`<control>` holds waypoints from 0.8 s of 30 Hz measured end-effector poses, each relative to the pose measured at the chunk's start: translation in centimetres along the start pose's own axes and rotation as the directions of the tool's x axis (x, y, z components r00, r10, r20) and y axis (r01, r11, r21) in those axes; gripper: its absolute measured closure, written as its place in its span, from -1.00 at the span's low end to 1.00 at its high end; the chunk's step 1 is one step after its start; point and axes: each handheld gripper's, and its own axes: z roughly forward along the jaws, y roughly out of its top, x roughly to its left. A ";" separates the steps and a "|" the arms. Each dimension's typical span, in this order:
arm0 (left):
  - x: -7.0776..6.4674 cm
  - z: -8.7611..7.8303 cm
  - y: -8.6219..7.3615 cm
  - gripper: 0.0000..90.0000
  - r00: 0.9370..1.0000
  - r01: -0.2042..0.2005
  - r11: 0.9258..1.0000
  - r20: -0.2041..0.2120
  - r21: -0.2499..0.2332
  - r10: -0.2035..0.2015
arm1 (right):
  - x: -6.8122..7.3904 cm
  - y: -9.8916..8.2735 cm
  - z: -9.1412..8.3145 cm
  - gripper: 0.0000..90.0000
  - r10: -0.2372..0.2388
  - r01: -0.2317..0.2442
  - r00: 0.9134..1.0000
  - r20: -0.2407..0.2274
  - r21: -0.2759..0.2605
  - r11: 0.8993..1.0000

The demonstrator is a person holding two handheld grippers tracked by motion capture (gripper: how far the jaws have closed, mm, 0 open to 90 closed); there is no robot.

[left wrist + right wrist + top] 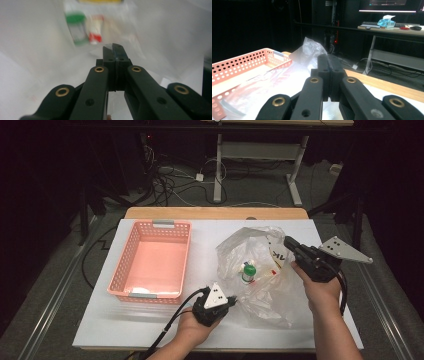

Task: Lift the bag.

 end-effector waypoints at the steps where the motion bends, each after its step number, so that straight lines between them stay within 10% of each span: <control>1: 0.2 -0.3 0.9 0.98 1.000 -0.006 1.000 -0.008 -0.025 0.006 | 0.0 0.1 0.0 1.00 0.002 -0.002 1.000 0.002 -0.002 1.000; 9: 1.5 -2.1 7.4 0.98 0.997 -0.044 0.975 -0.070 -0.216 0.029 | -0.2 1.4 0.5 1.00 -0.019 0.020 1.000 0.016 -0.037 0.999; 24: 3.9 -5.9 16.2 0.98 0.988 -0.099 0.890 -0.153 -0.446 0.033 | -1.7 8.0 1.4 1.00 -0.061 0.077 0.993 0.098 -0.167 0.983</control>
